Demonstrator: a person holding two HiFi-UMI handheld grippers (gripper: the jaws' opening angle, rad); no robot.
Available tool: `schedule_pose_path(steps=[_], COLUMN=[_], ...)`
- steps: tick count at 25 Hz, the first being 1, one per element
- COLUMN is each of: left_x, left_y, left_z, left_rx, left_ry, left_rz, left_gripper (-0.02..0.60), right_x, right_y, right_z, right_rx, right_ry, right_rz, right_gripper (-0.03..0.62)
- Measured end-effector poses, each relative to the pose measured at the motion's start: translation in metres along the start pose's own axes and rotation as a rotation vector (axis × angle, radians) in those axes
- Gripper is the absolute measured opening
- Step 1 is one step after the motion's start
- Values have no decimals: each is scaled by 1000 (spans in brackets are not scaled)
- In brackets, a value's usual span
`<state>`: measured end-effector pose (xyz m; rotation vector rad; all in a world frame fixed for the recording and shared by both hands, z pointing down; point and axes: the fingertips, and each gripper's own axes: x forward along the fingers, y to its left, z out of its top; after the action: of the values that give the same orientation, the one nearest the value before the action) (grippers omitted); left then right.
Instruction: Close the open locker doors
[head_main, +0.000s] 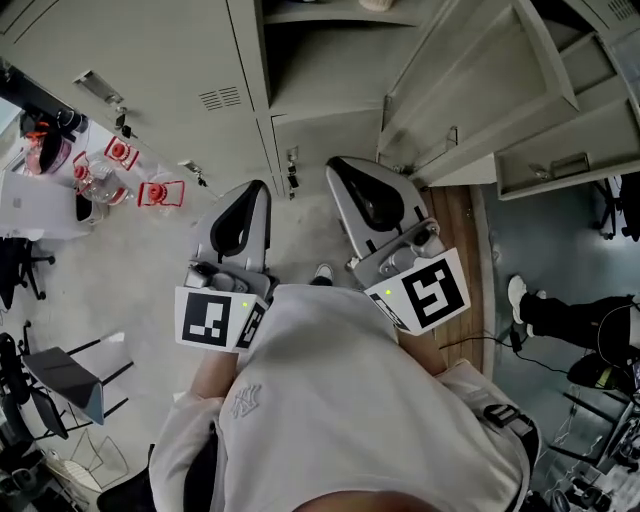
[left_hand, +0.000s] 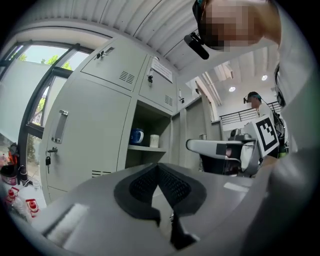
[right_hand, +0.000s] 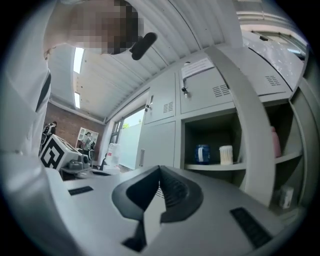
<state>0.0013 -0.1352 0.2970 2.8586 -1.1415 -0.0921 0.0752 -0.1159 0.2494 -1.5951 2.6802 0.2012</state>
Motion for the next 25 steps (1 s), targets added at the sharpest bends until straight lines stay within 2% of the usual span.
schedule_pose_path(steps=[6, 12, 15, 18, 21, 25], left_x=[0, 6, 13, 20, 24, 23], left_y=[-44, -68, -75, -83, -89, -89], left_z=[-5, 6, 8, 8, 8, 9], left_rx=[13, 44, 41, 32, 35, 36], left_ry=[-8, -41, -48, -48, -45, -42], left_rz=[53, 55, 36, 9, -8, -4], left_gripper=[2, 2, 2, 2, 2, 2], right_x=[-46, -85, -98, -108, -113, -113], right_y=[-8, -17, -30, -56, -85, -102], right_z=[-2, 13, 19, 20, 11, 3], right_rx=[21, 59, 36, 28, 69, 154], right_ry=[-34, -127, -136, -121, -89, -91], right_rz=[94, 161, 138, 62, -4, -2], right_gripper=[12, 12, 12, 12, 12, 14])
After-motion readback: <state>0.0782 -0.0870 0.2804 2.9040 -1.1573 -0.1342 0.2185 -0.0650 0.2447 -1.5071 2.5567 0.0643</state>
